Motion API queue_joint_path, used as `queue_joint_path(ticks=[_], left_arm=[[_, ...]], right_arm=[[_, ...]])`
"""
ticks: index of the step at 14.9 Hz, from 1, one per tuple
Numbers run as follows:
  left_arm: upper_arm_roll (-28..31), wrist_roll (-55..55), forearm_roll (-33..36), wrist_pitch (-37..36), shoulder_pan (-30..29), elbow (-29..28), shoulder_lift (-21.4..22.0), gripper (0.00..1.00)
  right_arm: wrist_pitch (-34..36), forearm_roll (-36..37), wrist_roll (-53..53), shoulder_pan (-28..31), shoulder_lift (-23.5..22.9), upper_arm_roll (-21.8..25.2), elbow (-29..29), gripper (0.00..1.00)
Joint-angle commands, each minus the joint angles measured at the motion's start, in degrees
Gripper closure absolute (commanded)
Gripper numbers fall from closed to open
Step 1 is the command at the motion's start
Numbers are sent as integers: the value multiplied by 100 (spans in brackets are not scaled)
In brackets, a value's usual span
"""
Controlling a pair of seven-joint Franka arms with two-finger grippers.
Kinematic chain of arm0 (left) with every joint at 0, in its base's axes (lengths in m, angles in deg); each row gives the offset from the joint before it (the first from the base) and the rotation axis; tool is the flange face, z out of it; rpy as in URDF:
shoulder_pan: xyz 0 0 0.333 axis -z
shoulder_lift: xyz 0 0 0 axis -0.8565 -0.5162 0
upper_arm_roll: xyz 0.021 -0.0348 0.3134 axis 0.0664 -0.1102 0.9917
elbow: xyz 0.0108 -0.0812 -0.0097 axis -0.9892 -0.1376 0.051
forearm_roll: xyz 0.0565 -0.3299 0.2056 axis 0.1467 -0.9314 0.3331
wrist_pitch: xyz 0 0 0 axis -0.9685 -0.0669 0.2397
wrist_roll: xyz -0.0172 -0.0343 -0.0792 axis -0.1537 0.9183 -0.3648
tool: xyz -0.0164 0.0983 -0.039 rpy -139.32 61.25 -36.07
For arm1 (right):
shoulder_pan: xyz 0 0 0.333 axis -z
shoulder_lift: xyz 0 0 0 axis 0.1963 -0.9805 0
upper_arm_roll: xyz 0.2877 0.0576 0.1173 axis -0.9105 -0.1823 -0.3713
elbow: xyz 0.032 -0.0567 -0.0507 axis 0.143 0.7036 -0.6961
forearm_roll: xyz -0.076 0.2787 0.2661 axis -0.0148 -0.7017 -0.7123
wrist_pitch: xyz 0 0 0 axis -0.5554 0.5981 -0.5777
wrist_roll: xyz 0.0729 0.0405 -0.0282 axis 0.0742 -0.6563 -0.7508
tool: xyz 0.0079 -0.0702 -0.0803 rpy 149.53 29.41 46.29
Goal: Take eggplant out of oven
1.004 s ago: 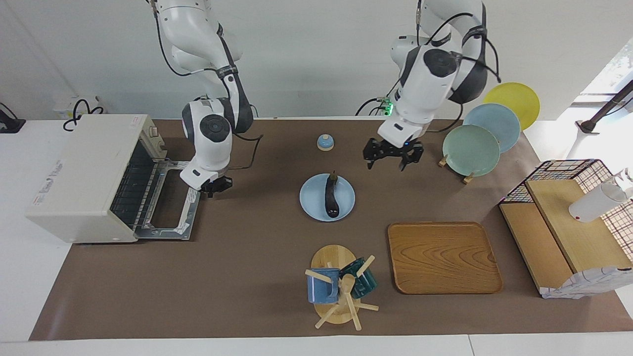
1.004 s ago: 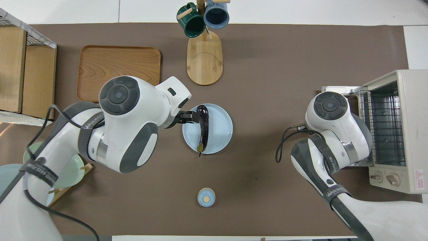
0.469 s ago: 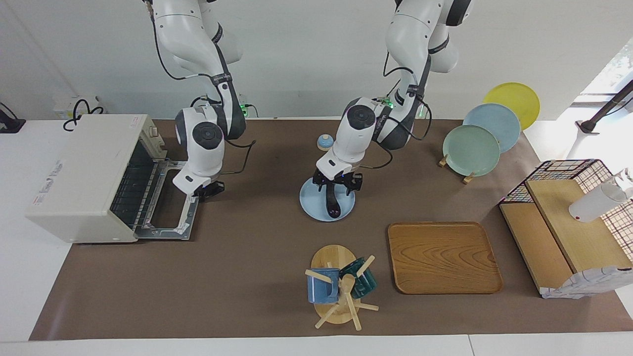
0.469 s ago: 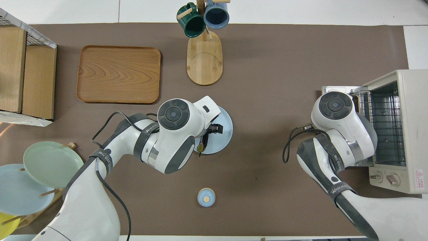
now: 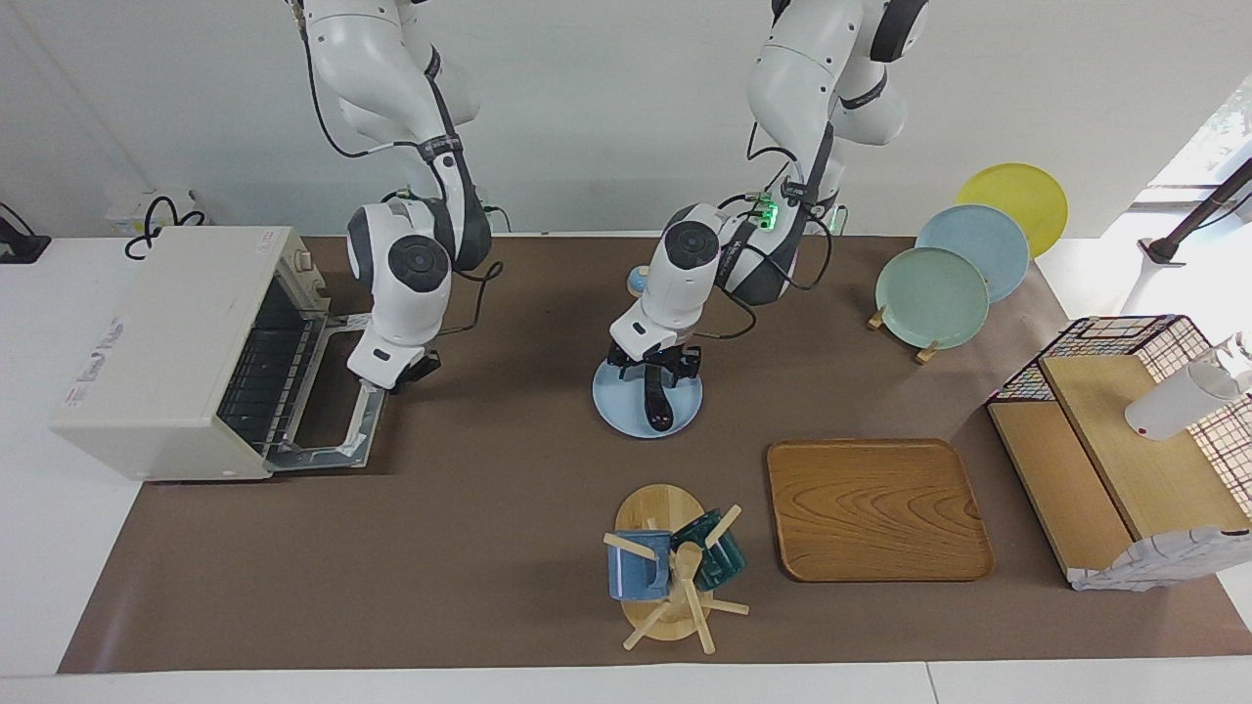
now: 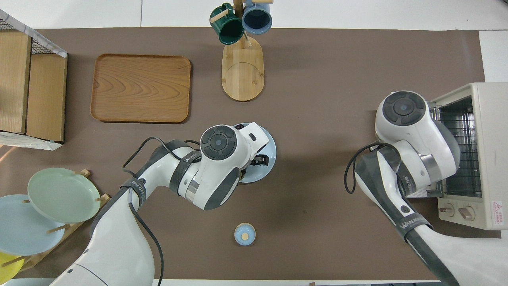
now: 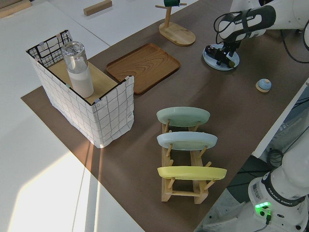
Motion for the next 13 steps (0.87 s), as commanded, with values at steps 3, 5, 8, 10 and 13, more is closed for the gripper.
queue_joint_path(ticks=[3,5,8,10,13], left_arm=[[111,-90,-55,30,32,-69,95,63],[111,-64,-55,-128,-47,-25,156,90],[111,-55,-55,-427,-240,221,217,100],[111,-46,-64,-585,-450,247,419,100],[111,-20,-64,-1111,-872,580,613,100]], right_arm=[[512,-35,-1255,811,667,48,-73,100],[522,-53,-1537,1050,720,48,-64,100],[819,-53,-1617,1103,956,48,-73,100],[1013,-314,-1835,1226,1098,57,-64,100],[1031,-475,-2178,1340,1159,57,-64,100]])
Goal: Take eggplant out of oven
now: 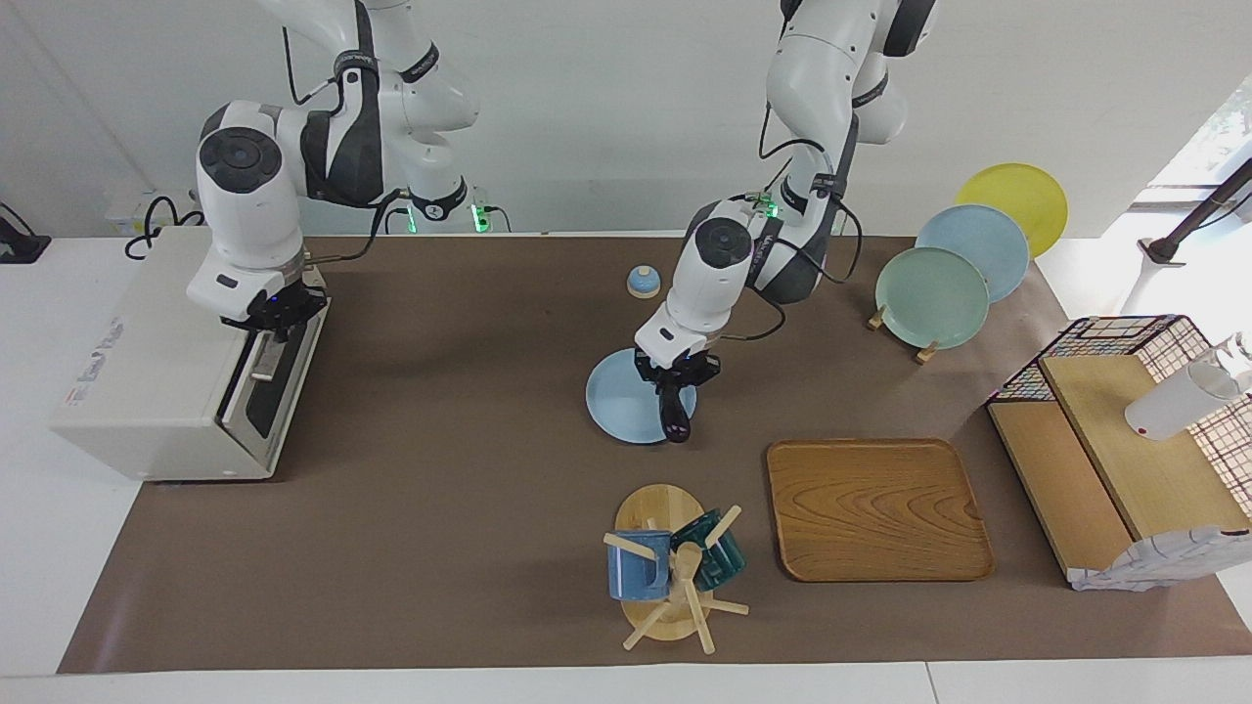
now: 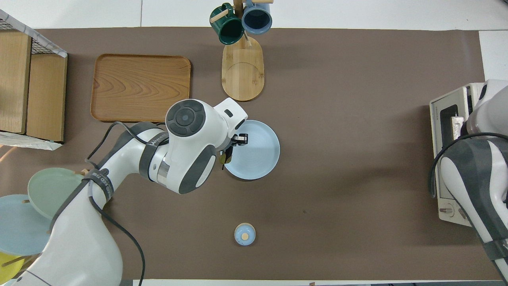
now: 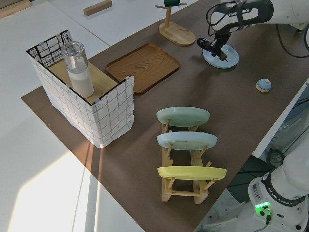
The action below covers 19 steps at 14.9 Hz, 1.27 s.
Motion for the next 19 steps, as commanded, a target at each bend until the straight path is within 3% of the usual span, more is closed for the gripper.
queue_joint_path(ticks=[1,4,6,7,8,9,15,19], left_arm=[[-11,47,-64,-770,-482,492,188,100],[-11,318,-47,-1037,-1158,995,-32,100],[-11,845,-46,-1028,-1606,1083,-76,100],[-2,1108,-12,-1019,-1835,1092,-85,100],[-2,1416,15,-1019,-2116,1153,-163,100],[-2,1715,24,-1063,-2380,1372,-347,100],[7,1955,507,-1046,-2751,2875,-1832,100],[7,1955,621,-547,-2664,2615,-1896,100]], right_arm=[[178,-165,-490,209,156,-15,199,100],[773,-410,-439,130,471,-94,-72,100],[1004,-847,-378,139,630,-112,-283,78],[1048,-1138,-334,139,640,-103,-449,65],[1092,-1219,-194,130,622,-112,-599,40],[1110,-1272,112,130,596,-120,-774,0],[1470,-1641,1073,113,271,-296,-1488,0],[1629,-1773,1117,113,200,-437,-1585,0]])
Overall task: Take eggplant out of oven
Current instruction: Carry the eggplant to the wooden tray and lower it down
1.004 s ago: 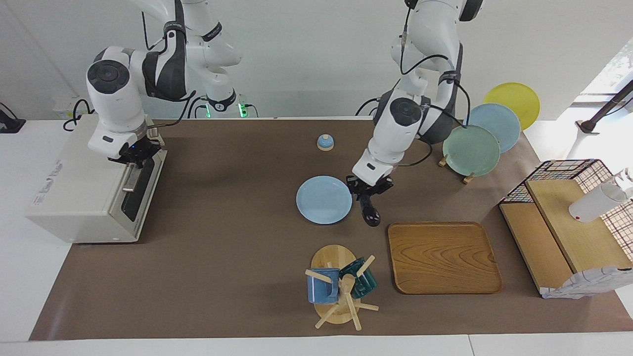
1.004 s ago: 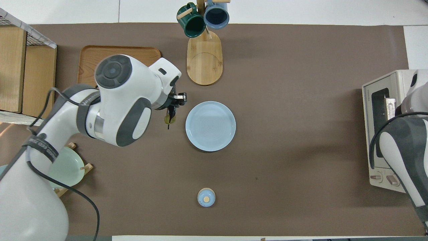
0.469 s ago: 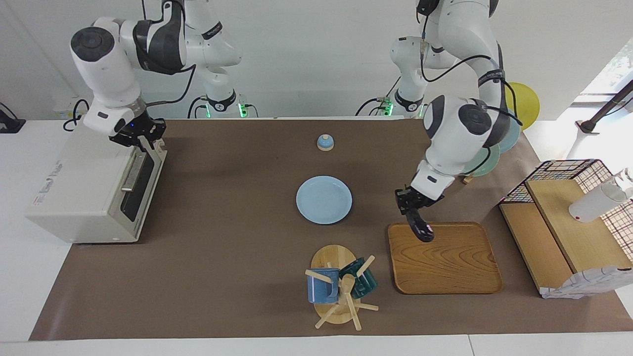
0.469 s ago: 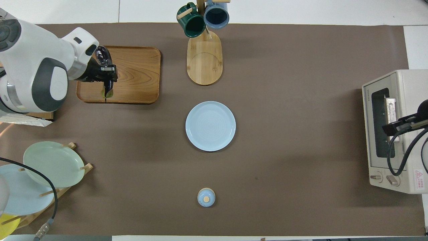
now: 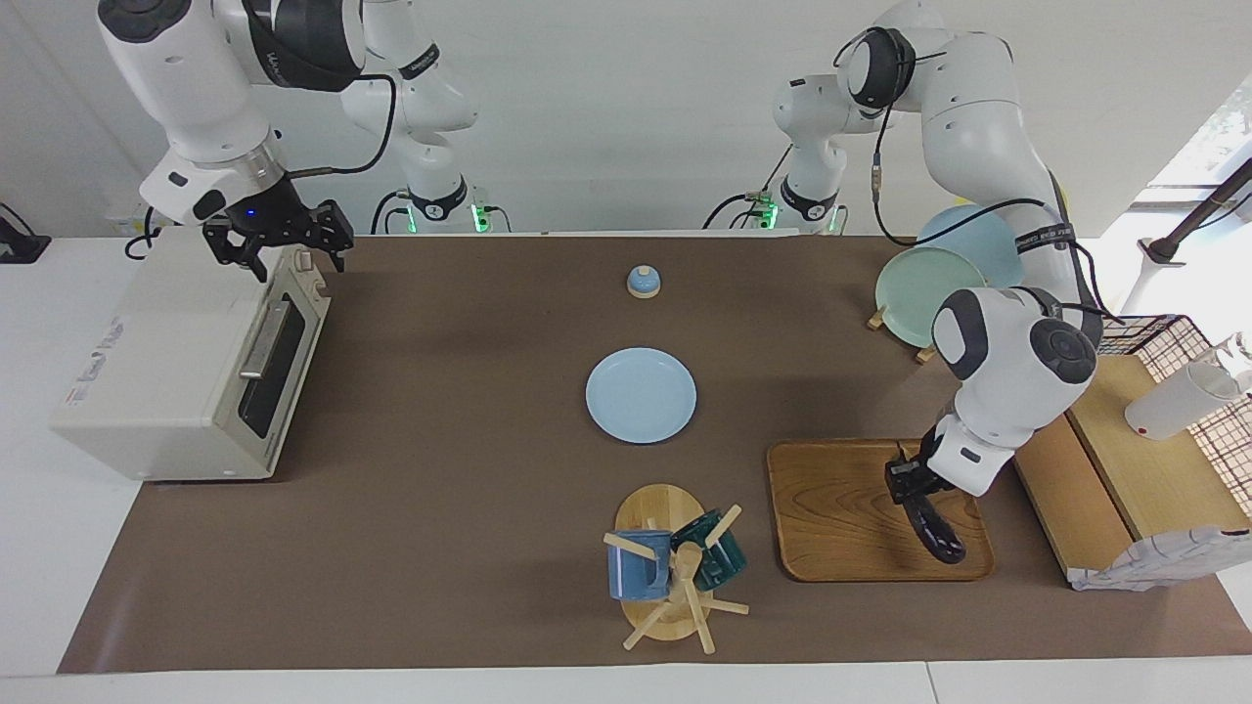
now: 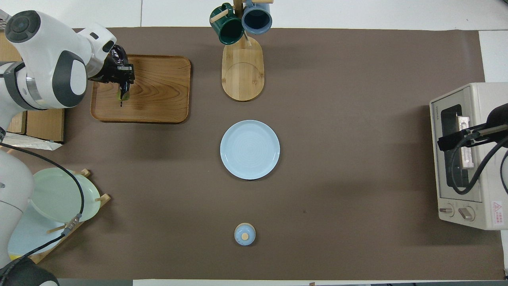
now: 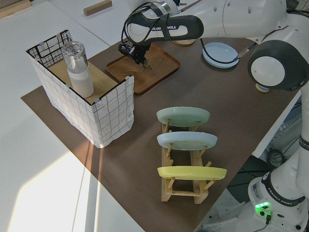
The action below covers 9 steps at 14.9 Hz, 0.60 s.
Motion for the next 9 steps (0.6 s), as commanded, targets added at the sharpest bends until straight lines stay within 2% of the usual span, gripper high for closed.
queue_joint_path(ticks=[1,4,9], left_arm=[[-13,14,185,358,93,-163,-25,100],[-13,32,193,386,137,-445,71,100],[-4,234,185,202,146,-613,195,100]], right_arm=[[113,-131,116,24,-149,-43,-226,0],[419,-78,125,-275,-553,204,-769,0],[429,-70,362,-275,-607,213,-841,0]])
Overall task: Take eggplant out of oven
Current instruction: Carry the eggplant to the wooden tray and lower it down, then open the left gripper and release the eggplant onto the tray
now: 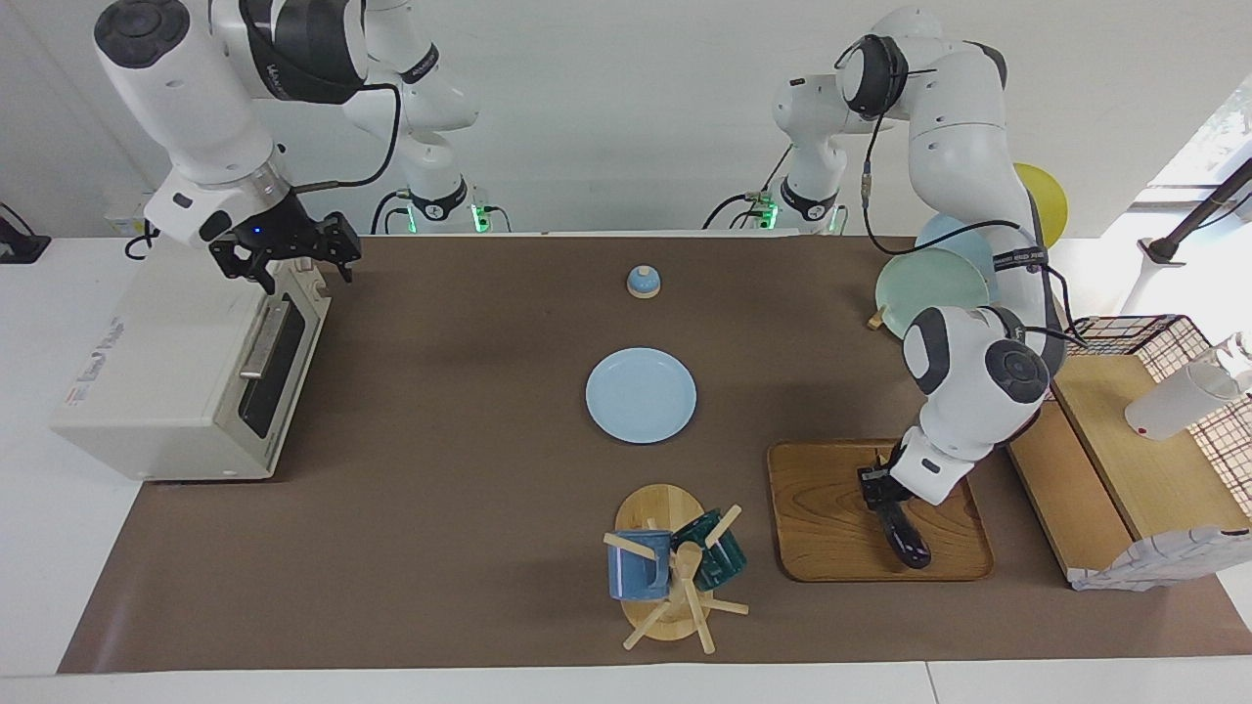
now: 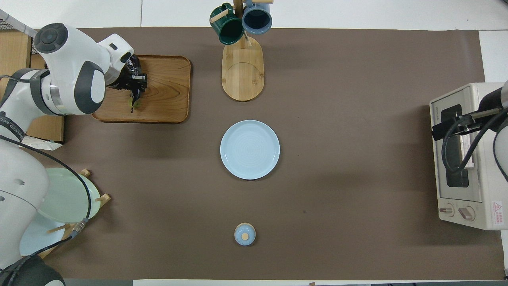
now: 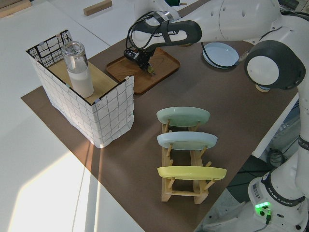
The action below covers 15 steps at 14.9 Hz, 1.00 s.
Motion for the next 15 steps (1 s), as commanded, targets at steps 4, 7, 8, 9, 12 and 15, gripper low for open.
queue_joint_path(ticks=[4,7,8,9,12,15], left_arm=[[40,98,120,-285,-13,-35,226,0],[40,98,50,-654,-48,220,339,0],[40,89,32,-690,-74,204,497,0],[49,45,32,-760,-101,151,707,0],[57,-51,32,-1400,-303,133,1366,0],[153,-78,58,-2076,-312,151,1999,0]], right_arm=[[296,-161,252,131,-15,26,-173,0],[270,-161,286,113,37,26,-164,0],[261,-161,304,122,37,17,-173,0],[261,-161,313,113,37,26,-173,0],[261,-170,322,78,55,17,-173,0],[261,-179,313,78,55,8,-173,0]])
